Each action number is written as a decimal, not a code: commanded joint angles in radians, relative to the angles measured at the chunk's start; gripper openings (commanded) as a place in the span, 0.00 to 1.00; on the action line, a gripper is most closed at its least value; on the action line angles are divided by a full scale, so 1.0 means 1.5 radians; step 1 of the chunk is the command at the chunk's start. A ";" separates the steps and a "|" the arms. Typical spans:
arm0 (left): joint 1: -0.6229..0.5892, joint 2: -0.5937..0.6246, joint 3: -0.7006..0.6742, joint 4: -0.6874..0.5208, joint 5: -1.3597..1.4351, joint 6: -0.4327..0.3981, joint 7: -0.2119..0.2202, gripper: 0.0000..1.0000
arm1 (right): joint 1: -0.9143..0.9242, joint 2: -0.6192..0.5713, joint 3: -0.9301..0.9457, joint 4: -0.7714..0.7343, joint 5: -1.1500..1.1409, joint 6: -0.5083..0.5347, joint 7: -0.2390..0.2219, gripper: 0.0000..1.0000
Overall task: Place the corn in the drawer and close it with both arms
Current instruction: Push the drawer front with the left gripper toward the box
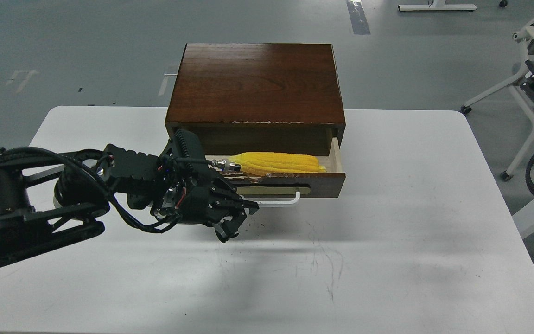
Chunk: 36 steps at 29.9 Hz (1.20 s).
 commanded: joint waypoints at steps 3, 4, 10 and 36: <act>-0.001 -0.001 0.009 -0.002 0.000 0.000 0.002 0.00 | 0.001 -0.001 0.000 -0.001 0.000 0.000 0.000 1.00; -0.001 -0.001 0.009 0.000 0.000 0.000 0.003 0.00 | 0.001 0.000 0.000 -0.001 0.000 0.000 0.000 1.00; -0.001 0.001 0.009 0.010 0.000 0.000 0.005 0.00 | 0.001 -0.001 -0.001 -0.001 -0.001 0.000 0.001 1.00; -0.031 -0.015 0.000 0.157 -0.004 0.000 0.004 0.00 | 0.000 -0.001 -0.001 -0.001 -0.002 0.000 0.001 1.00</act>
